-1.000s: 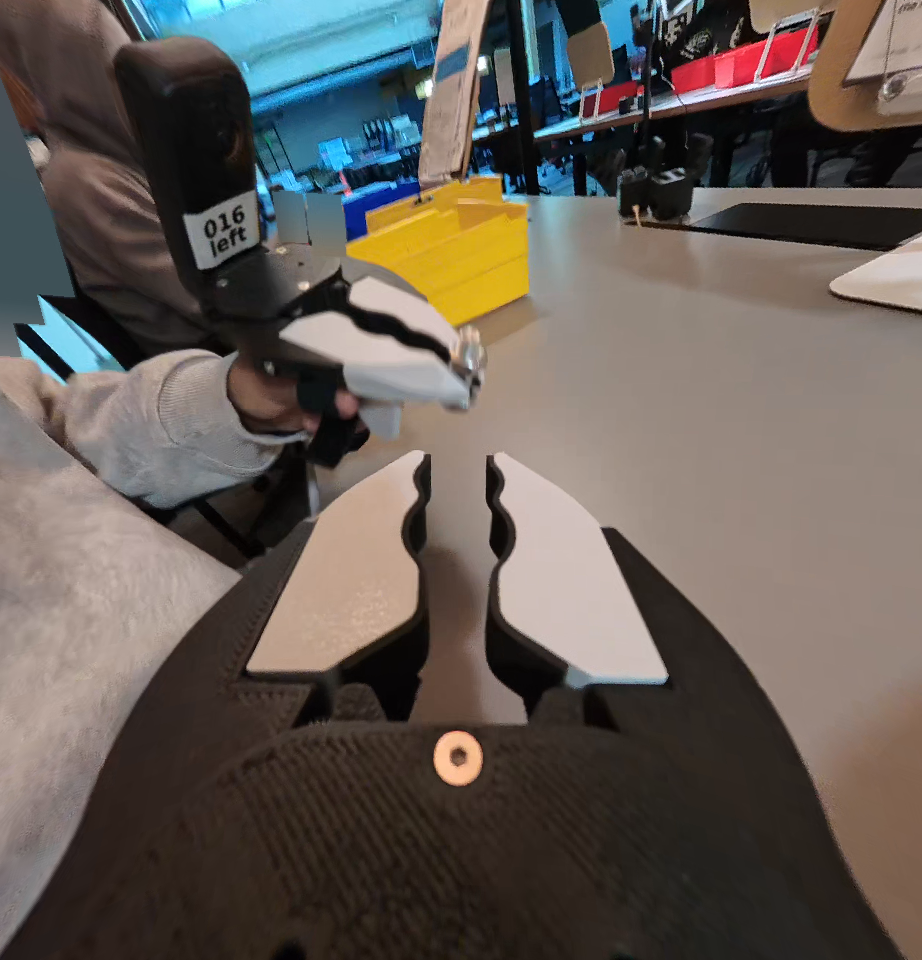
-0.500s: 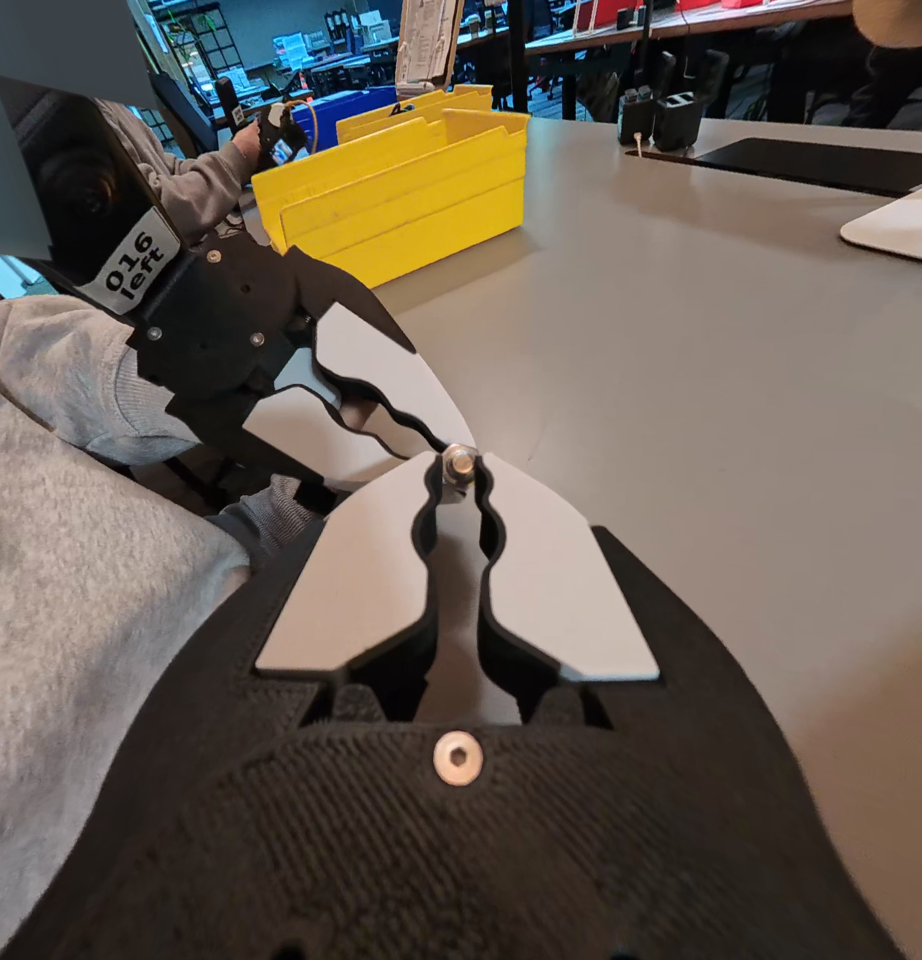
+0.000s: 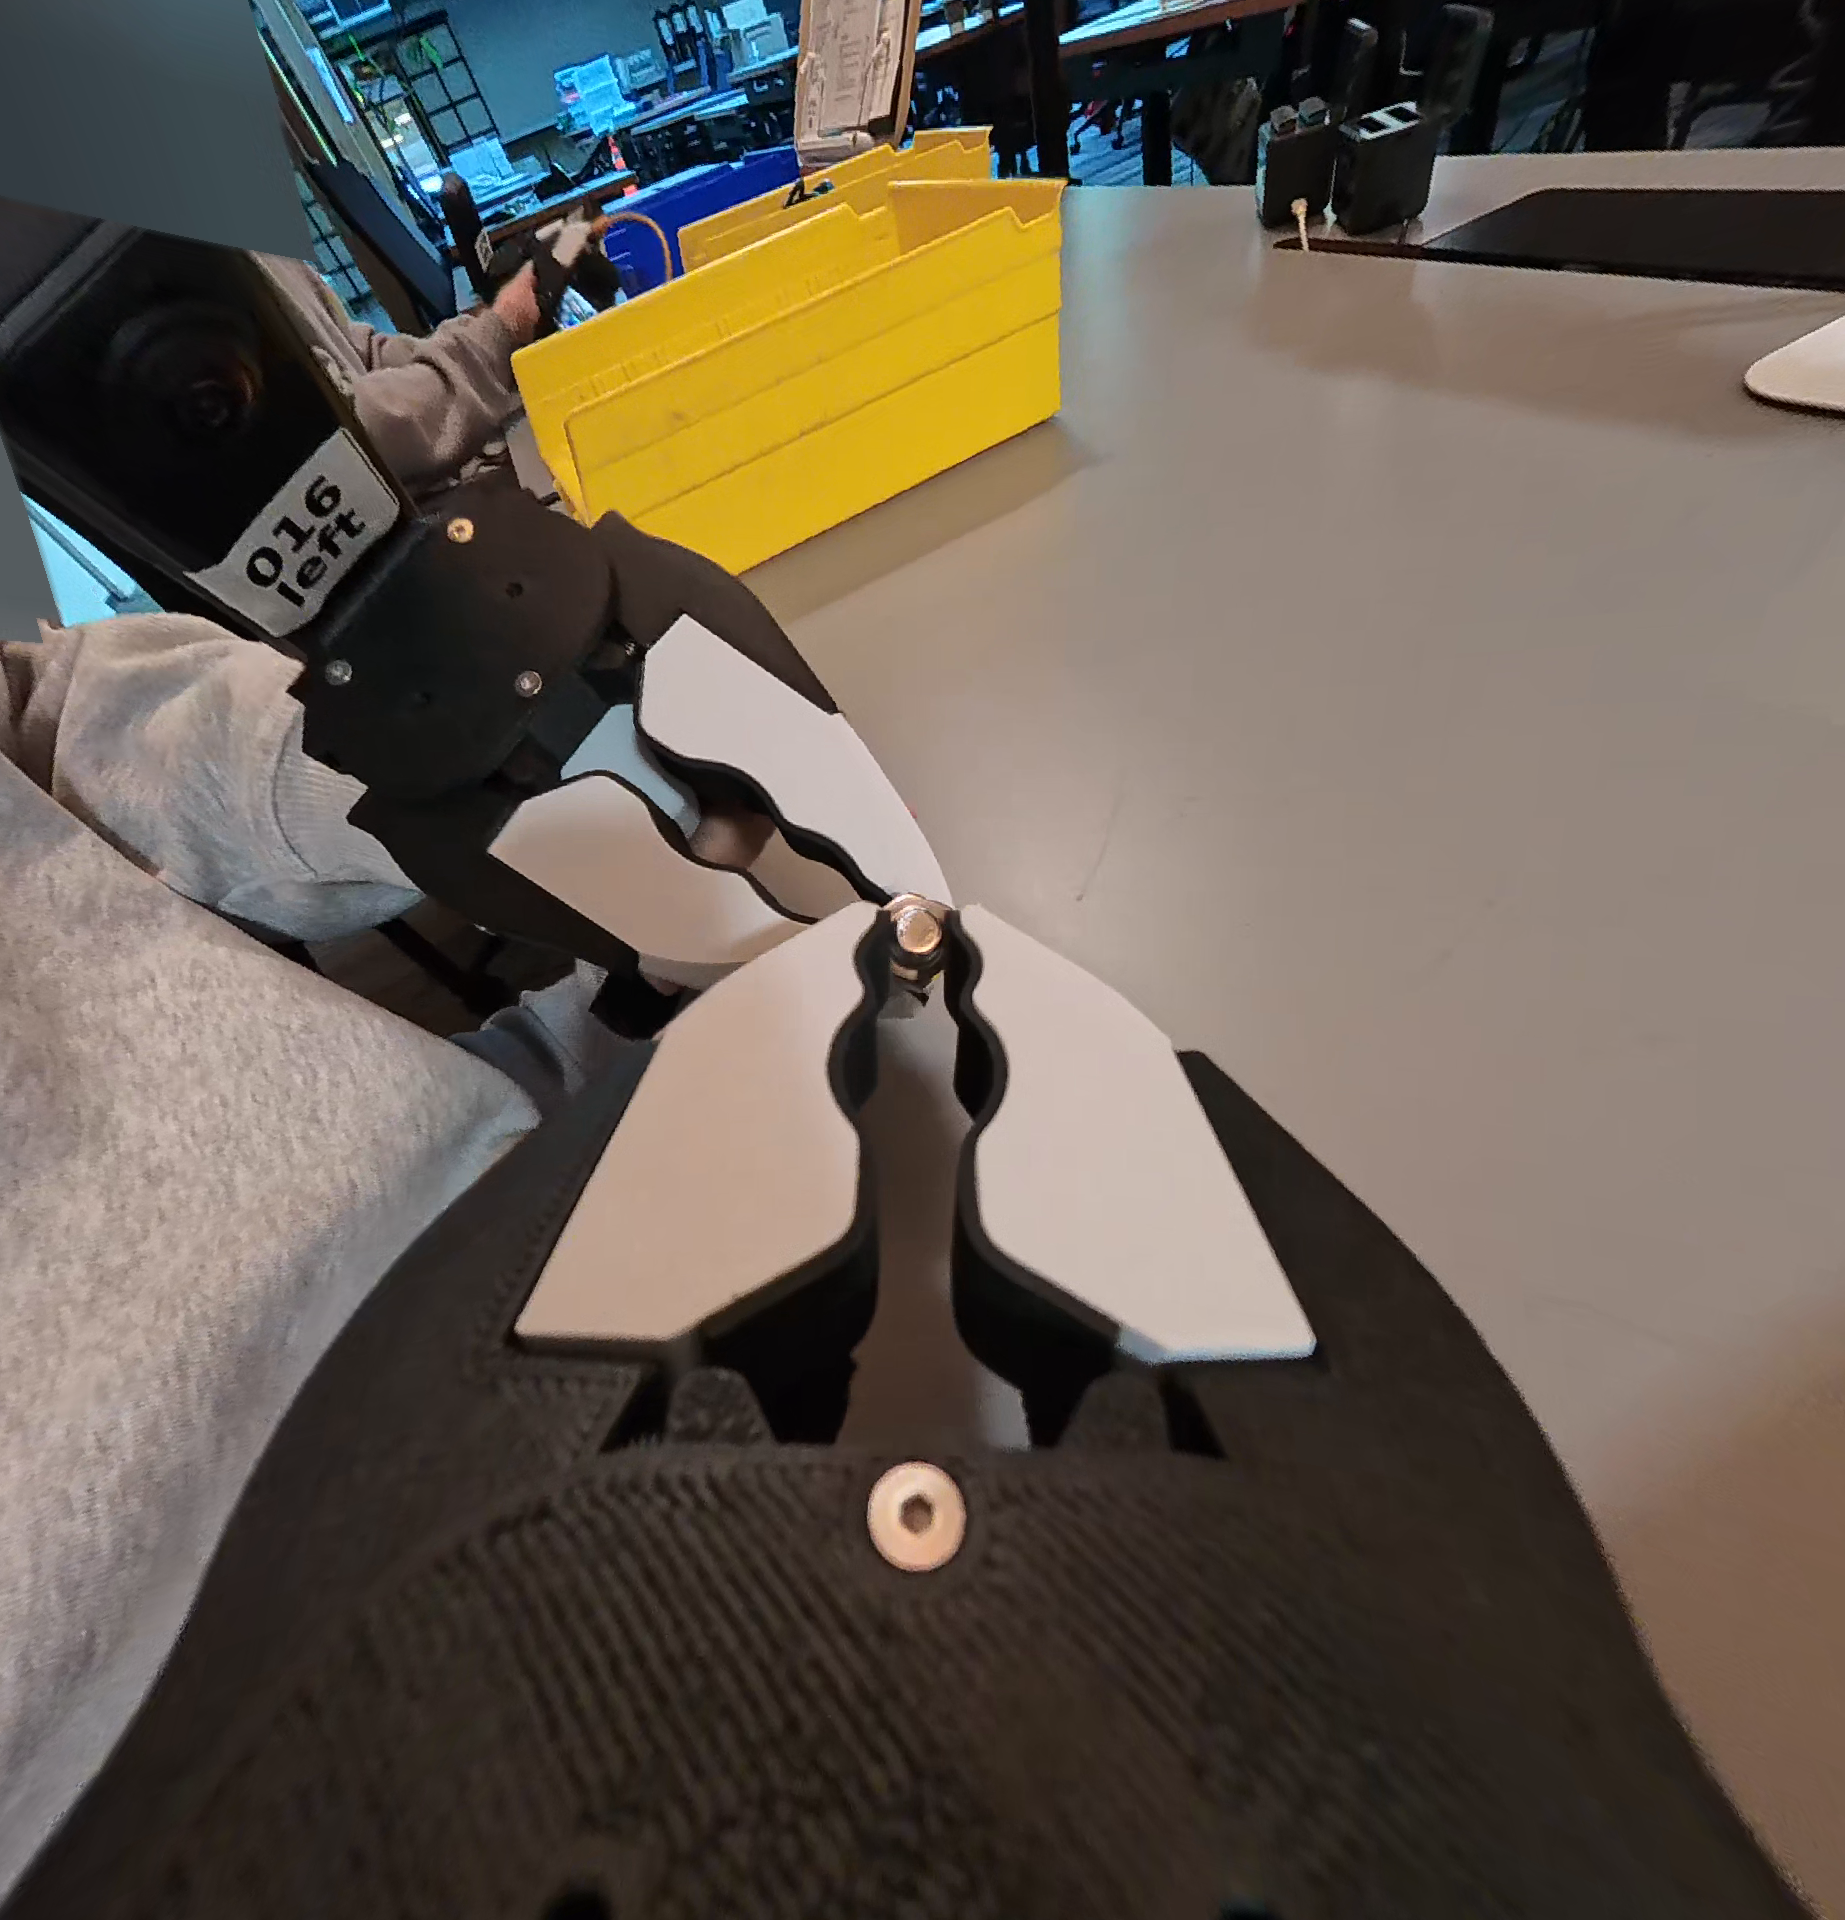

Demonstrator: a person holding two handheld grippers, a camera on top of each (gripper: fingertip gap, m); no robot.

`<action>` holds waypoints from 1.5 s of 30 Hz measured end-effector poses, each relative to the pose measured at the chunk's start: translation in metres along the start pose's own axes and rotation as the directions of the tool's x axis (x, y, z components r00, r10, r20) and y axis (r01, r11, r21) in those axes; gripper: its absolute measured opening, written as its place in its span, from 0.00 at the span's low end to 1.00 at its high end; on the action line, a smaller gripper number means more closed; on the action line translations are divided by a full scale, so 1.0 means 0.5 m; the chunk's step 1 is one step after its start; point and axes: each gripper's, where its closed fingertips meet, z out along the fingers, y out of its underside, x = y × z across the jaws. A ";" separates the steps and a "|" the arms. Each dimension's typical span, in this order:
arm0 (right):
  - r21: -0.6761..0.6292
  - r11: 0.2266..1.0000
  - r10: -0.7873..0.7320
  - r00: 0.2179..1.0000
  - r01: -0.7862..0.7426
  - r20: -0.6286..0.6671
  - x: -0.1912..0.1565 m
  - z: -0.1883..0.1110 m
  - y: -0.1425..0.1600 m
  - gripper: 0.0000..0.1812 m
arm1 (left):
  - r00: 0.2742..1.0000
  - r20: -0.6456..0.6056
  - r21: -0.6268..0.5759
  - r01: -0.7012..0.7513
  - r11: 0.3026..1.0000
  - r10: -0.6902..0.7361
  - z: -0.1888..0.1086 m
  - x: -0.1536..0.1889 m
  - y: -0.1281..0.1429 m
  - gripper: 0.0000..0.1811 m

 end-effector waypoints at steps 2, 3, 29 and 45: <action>0.022 0.999 0.029 1.000 -0.029 0.012 0.001 -0.004 -0.006 0.05 | 1.000 -0.010 0.034 0.026 0.999 -0.025 -0.003 0.001 -0.009 0.07; 0.032 0.999 0.044 0.999 -0.044 0.010 0.004 -0.007 -0.010 0.05 | 0.999 -0.016 0.042 0.046 0.998 -0.045 -0.004 0.001 -0.012 0.10; 0.061 0.993 0.095 0.986 -0.104 0.137 -0.010 -0.024 -0.021 0.05 | 0.944 -0.254 0.014 0.221 0.975 -0.211 -0.016 0.032 -0.006 0.17; 0.045 0.998 0.035 0.979 -0.045 0.201 -0.042 -0.019 -0.016 0.05 | 0.879 -0.395 0.009 0.293 0.956 -0.266 -0.034 0.055 -0.014 0.15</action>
